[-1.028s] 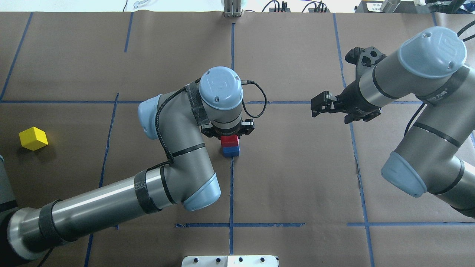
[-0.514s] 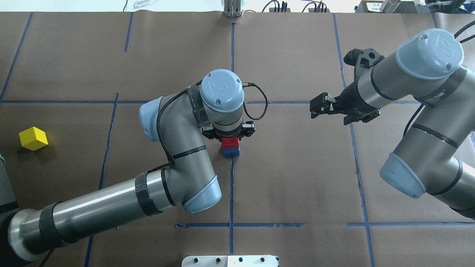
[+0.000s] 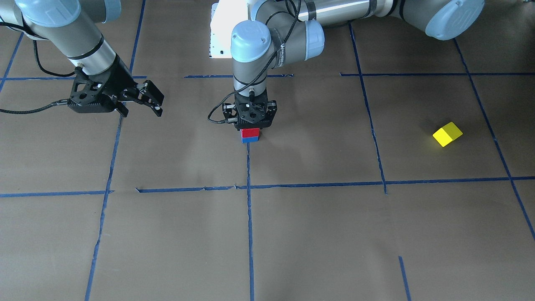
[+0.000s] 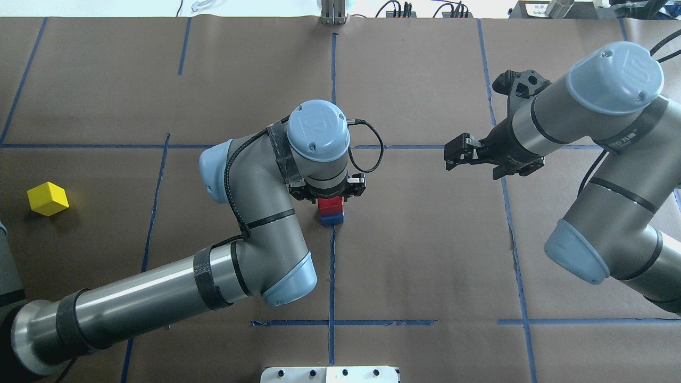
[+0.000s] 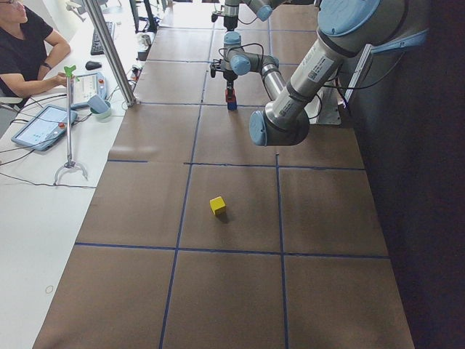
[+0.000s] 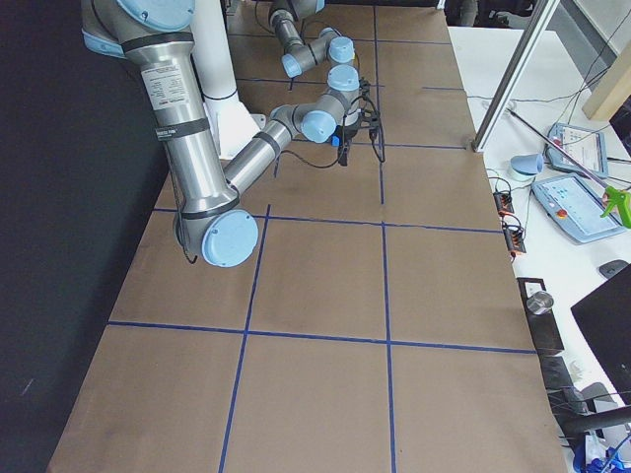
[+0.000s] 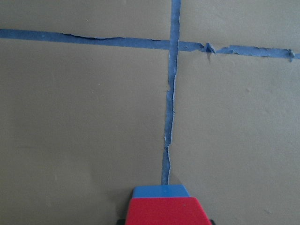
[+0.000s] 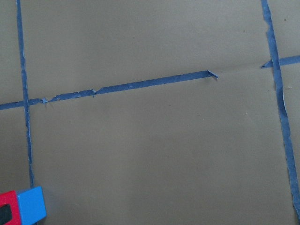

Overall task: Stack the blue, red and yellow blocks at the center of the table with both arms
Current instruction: 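Lower the red cube onto the blue cube with the left gripper, then open the left gripper and move it toward the yellow cube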

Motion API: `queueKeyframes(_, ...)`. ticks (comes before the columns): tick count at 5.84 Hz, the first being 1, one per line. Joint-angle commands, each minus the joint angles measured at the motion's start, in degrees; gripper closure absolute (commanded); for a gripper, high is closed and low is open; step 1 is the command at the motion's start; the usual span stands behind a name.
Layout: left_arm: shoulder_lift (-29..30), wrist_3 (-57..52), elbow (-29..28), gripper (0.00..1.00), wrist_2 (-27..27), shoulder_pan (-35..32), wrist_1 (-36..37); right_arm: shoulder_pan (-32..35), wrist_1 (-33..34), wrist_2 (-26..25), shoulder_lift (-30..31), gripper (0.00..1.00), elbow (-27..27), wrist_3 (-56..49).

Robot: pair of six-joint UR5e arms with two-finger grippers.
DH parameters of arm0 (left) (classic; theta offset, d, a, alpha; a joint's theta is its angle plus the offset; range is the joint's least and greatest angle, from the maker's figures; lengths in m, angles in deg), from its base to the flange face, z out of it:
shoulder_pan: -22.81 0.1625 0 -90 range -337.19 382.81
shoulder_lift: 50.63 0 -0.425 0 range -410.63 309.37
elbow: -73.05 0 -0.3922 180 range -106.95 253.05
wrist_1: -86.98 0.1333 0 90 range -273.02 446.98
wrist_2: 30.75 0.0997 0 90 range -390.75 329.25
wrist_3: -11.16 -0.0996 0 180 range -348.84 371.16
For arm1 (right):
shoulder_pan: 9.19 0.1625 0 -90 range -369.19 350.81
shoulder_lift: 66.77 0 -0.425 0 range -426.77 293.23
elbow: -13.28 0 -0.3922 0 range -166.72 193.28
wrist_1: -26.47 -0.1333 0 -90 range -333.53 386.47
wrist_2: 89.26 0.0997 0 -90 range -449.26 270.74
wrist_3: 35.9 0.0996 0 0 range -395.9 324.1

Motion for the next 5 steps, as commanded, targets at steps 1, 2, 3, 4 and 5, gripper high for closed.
queueKeyframes(1,0.11,-0.02,0.18,0.13,0.00,0.00,0.03,0.00,0.00,0.07,0.00,0.00,-0.08,0.00)
queueKeyframes(2,-0.50,0.07,3.92,0.13,0.00,-0.17,0.38,0.09,0.00,0.07,0.00,0.00,0.01,0.00)
queueKeyframes(3,-5.37,-0.02,13.61,0.10,0.00,-0.52,1.86,0.17,0.00,0.15,0.09,0.00,-0.16,0.00)
queueKeyframes(4,-12.21,-1.15,22.41,0.10,-0.52,-3.75,2.40,0.52,0.00,0.42,0.26,0.00,-0.34,-0.09)
queueKeyframes(5,-17.41,-7.25,26.76,0.11,-0.79,-6.56,2.49,1.74,0.00,0.77,1.39,0.00,-0.69,-0.96)
